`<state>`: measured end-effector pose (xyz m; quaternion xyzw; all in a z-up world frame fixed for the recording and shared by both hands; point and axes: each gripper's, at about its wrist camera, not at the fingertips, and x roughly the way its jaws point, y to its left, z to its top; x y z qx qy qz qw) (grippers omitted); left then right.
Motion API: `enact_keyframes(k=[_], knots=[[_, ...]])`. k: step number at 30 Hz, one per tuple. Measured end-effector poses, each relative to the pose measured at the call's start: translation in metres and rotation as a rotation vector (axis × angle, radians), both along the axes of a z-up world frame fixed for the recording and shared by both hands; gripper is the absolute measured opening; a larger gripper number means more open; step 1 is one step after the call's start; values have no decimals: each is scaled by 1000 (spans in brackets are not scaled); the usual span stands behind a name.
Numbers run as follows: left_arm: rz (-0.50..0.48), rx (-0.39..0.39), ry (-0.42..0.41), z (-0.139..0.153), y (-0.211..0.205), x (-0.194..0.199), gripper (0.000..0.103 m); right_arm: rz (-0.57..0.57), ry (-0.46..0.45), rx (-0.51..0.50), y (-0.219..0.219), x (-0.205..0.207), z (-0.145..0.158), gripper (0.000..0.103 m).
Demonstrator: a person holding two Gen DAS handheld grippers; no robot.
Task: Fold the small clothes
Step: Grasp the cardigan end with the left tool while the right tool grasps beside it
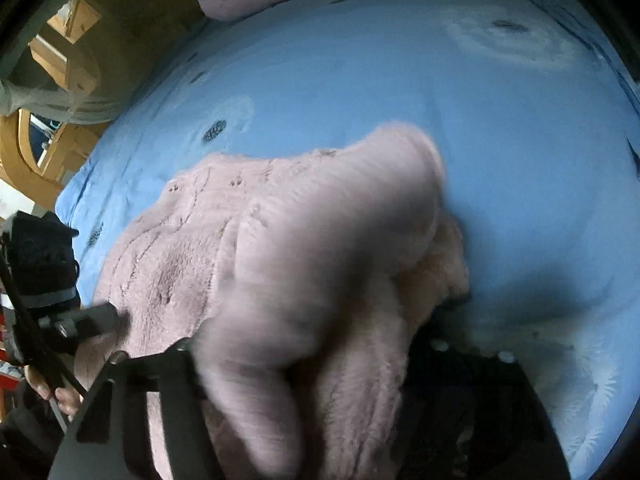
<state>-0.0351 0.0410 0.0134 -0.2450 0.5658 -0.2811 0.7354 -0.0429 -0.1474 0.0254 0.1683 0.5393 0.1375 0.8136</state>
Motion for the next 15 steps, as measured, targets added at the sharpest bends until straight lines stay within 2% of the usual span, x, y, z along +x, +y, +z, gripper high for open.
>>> enact_keyframes(k=[1, 4, 9, 12, 14, 15], knots=[[12, -20, 24, -2, 2, -1, 34, -3, 8, 29, 0, 1, 0, 50], [29, -79, 77, -6, 9, -2, 27, -6, 7, 85, 3, -2, 1, 40], [61, -112, 65, -3, 12, -8, 25, -69, -31, 138, -4, -16, 2, 36], [91, -102, 35, 0, 16, -12, 25, -128, -51, 175, -11, -24, 9, 35], [87, -74, 4, 4, 13, -13, 25, -122, -72, 122, -9, -27, 16, 35], [76, -36, -24, 9, 10, -14, 24, -115, -82, 86, -5, -29, 19, 35]])
